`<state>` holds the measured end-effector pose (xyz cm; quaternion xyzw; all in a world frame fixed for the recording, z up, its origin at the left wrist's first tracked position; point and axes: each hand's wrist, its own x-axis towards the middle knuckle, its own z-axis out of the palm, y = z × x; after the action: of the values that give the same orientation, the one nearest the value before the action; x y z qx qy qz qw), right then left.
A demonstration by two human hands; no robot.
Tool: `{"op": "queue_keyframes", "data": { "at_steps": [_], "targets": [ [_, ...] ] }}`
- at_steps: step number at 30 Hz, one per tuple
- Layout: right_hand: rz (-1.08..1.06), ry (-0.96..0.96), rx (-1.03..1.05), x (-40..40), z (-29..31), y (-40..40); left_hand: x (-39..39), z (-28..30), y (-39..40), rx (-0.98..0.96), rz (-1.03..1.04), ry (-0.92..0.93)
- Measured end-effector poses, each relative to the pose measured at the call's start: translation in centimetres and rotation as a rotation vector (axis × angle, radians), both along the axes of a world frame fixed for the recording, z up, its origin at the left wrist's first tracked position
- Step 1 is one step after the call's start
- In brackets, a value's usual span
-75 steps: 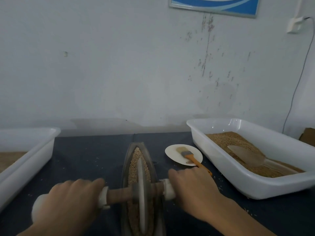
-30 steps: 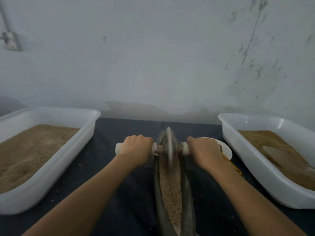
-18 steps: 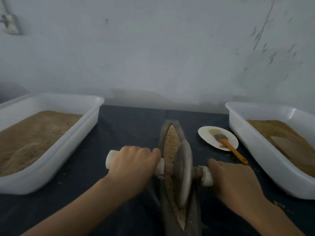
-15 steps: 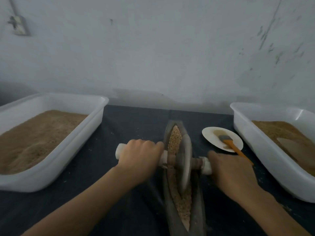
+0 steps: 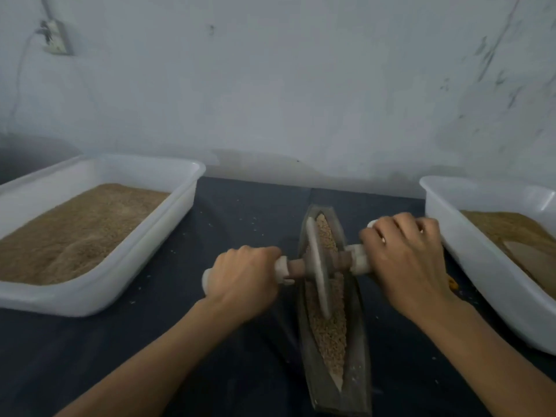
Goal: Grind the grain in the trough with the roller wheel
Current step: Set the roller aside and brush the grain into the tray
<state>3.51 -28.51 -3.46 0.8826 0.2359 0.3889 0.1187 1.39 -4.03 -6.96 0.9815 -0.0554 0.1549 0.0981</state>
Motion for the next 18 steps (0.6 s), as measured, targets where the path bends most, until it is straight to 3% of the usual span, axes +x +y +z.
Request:
{"op": "queue_keyframes", "data": {
  "at_steps": [5, 10, 14, 18],
  "targets": [
    [0.117, -0.106, 0.023, -1.2, 1.4, 2.4, -2.0, -0.1, 1.7, -0.201, 0.038, 0.067],
    [0.320, -0.023, 0.064, -0.2, 1.2, 4.0, -2.9, -0.1, 3.0, -0.458, 0.110, 0.189],
    [0.447, -0.006, 0.285, -0.4, 0.2, 3.6, -3.2, -0.6, 3.9, -0.714, 0.178, 0.206],
    [0.331, 0.109, 0.650, -1.7, -1.7, 0.2, -2.8, -0.4, 5.1, -0.814, 0.198, 0.197]
  ]
}}
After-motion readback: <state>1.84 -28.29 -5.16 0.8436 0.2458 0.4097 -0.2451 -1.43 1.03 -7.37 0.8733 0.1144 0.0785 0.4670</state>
